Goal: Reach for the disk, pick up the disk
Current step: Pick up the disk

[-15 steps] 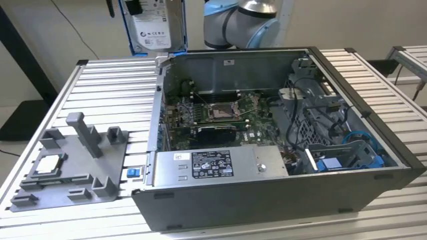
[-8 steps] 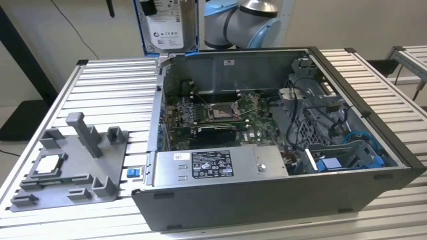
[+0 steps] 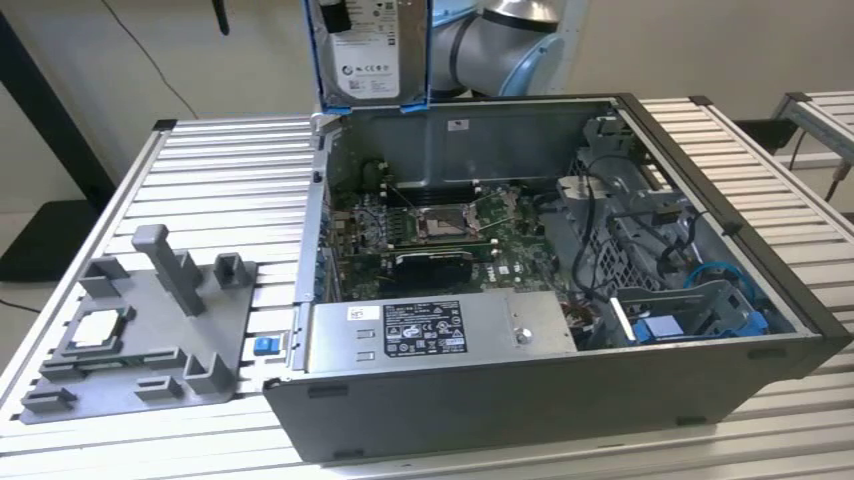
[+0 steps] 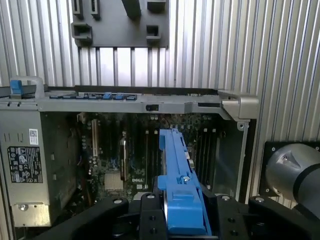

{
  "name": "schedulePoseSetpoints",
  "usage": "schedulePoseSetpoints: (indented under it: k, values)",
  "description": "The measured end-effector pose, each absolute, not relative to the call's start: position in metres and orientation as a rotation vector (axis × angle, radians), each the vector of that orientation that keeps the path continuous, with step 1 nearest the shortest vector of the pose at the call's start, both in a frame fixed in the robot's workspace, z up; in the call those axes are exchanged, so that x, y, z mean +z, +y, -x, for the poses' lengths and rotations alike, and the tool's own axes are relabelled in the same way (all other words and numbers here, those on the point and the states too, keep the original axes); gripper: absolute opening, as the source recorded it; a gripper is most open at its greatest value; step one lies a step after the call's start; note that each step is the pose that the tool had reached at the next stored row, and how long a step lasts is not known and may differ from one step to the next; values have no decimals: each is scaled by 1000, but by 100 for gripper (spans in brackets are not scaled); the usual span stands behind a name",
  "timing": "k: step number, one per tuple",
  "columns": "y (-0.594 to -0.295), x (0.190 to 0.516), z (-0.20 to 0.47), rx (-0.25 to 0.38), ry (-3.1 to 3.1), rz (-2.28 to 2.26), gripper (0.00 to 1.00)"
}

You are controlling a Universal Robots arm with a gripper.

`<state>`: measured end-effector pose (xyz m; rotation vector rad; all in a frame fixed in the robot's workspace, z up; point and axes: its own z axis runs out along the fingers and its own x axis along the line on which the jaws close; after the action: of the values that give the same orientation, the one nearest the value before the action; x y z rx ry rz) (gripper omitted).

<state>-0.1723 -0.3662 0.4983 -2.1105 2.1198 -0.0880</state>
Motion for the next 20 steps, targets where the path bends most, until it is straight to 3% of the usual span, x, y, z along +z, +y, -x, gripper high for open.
schedulePoseSetpoints:
  k: [20]
  values:
    - [-366,492,94,-88,2120,2110,0]
